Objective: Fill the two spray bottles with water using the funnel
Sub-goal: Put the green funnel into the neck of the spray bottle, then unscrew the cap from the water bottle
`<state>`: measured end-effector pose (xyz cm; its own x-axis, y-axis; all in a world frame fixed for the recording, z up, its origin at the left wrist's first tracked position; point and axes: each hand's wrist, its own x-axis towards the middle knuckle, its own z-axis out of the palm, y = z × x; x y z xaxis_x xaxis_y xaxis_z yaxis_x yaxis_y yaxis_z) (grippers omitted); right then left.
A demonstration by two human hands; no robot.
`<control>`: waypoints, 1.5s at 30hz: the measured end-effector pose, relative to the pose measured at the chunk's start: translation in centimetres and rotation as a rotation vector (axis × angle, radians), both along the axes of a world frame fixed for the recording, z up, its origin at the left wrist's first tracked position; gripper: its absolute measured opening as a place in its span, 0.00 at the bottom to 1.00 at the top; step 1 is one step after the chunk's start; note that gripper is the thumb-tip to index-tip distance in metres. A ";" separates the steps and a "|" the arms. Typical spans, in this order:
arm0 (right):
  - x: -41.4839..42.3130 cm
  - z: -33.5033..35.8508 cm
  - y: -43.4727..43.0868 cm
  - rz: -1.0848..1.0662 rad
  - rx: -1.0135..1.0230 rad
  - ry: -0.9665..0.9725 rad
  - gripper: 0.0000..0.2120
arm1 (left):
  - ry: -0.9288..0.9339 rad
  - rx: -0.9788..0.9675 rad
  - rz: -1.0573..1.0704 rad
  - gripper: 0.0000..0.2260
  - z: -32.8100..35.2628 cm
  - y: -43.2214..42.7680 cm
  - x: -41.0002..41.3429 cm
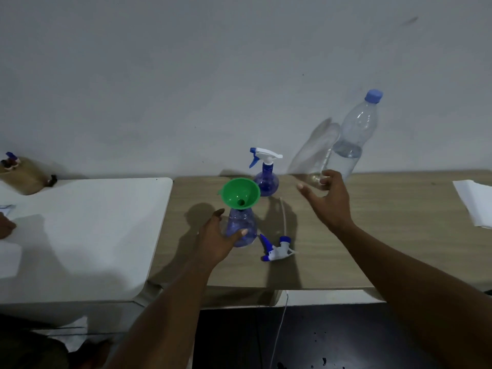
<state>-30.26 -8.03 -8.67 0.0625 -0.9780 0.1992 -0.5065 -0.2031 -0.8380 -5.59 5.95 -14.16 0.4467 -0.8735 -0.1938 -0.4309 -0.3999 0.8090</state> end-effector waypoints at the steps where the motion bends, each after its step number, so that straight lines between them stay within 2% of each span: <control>1: -0.8 0.2 -1.2 -0.064 0.000 -0.011 0.37 | 0.001 -0.002 0.015 0.47 0.2 -0.1 -0.1; 3: -2.1 0.7 -3.7 -0.152 -0.002 -0.004 0.38 | -0.024 0.019 0.033 0.46 0.4 -0.4 -0.2; 9: -4.4 3.1 -10.2 -0.235 -0.037 0.013 0.42 | -0.095 0.054 0.089 0.41 0.7 -0.8 -1.5; 14: -5.0 4.4 -13.4 -0.250 -0.001 -0.042 0.45 | -0.137 0.033 0.183 0.47 0.5 0.2 -2.8; 20: -6.0 4.7 -16.7 -0.170 0.029 -0.091 0.47 | -0.371 0.042 0.374 0.37 -0.1 2.5 -7.4; 22: -6.2 4.8 -17.6 -0.120 0.042 -0.109 0.47 | -0.459 0.064 0.313 0.30 -1.1 2.7 -9.2; 26: -6.7 4.7 -18.5 -0.059 0.064 -0.132 0.48 | -0.535 0.160 0.046 0.22 -0.4 1.1 -14.0; 30: -7.5 5.2 -18.3 -0.059 0.054 -0.087 0.46 | -0.406 0.061 -0.042 0.22 1.3 -4.0 -18.4; 32: -8.1 5.6 -17.8 -0.045 0.027 -0.044 0.45 | -0.236 0.004 -0.050 0.28 1.8 -7.3 -20.1; 35: -8.9 6.2 -16.4 -0.026 0.022 -0.006 0.45 | -0.131 -0.076 -0.064 0.35 3.1 -12.3 -22.4; 39: -9.9 7.0 -13.5 -0.016 0.003 0.028 0.47 | -0.059 -0.152 -0.078 0.37 4.7 -17.3 -24.4; 42: -10.5 7.9 -11.0 -0.013 -0.004 0.027 0.46 | 0.000 -0.181 -0.101 0.50 5.5 -18.0 -25.2; 45: -11.0 8.7 -8.4 -0.012 -0.020 0.000 0.46 | -0.024 -0.237 -0.092 0.47 5.3 -17.0 -25.4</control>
